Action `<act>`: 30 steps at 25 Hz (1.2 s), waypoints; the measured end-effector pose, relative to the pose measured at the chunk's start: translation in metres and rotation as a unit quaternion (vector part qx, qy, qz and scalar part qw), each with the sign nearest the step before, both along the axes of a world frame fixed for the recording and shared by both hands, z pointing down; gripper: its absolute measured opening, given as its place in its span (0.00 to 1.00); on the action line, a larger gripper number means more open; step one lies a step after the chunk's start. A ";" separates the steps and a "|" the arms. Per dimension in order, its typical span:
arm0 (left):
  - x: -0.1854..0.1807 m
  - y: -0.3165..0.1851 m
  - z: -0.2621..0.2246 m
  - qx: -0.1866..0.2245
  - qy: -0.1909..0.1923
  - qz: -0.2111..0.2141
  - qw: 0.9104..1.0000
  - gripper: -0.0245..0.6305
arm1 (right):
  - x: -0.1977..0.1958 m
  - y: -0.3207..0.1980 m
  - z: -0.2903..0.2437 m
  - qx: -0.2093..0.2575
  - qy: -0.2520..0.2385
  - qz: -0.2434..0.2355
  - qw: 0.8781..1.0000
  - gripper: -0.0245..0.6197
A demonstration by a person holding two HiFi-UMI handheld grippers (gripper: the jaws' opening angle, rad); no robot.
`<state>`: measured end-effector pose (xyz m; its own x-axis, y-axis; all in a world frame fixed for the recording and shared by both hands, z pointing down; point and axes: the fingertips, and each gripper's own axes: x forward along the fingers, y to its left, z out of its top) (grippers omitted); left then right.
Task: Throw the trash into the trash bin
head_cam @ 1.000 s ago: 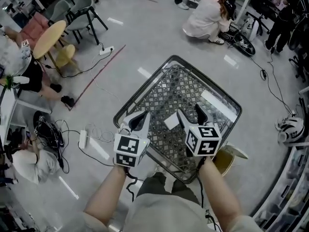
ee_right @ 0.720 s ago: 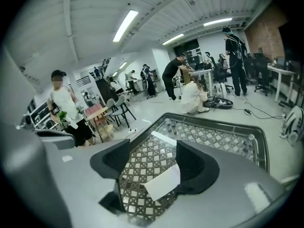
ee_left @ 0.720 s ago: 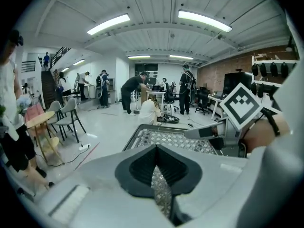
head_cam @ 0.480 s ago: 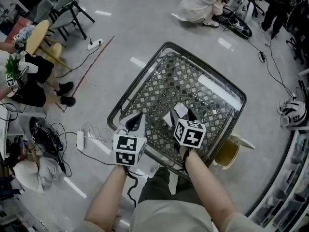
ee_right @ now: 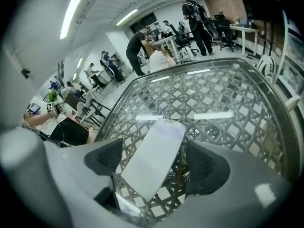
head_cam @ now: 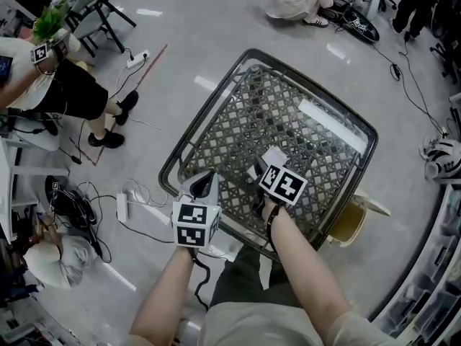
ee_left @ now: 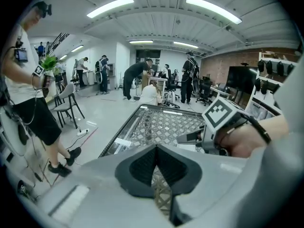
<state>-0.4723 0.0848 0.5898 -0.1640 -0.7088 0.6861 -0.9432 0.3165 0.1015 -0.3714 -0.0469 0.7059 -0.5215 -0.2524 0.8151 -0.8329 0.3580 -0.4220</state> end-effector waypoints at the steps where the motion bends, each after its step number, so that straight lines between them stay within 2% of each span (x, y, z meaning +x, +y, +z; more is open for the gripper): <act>1: -0.001 0.000 0.001 -0.001 0.002 -0.001 1.000 0.04 | -0.002 -0.001 0.005 -0.007 0.003 0.010 1.000 0.68; 6: -0.001 0.004 0.007 -0.003 0.007 -0.014 1.000 0.04 | 0.000 0.004 0.025 -0.011 0.050 0.020 0.998 0.68; 9: 0.008 0.004 0.006 -0.006 0.004 -0.009 1.000 0.04 | 0.006 0.003 0.024 -0.005 0.054 0.024 0.998 0.66; 13: 0.007 0.007 0.003 -0.006 0.003 -0.007 1.000 0.04 | 0.003 0.000 0.017 -0.002 0.050 0.019 0.999 0.53; 18: 0.005 0.013 -0.001 -0.004 -0.002 -0.004 1.000 0.04 | 0.002 0.004 -0.002 -0.002 0.009 0.028 1.000 0.42; 25: 0.019 -0.003 -0.032 0.014 -0.017 0.005 1.000 0.04 | 0.030 -0.014 -0.057 0.015 -0.064 0.051 0.997 0.42; 30: 0.034 -0.031 -0.069 0.041 -0.032 0.033 0.998 0.04 | 0.059 -0.038 -0.122 0.061 -0.116 0.062 0.989 0.42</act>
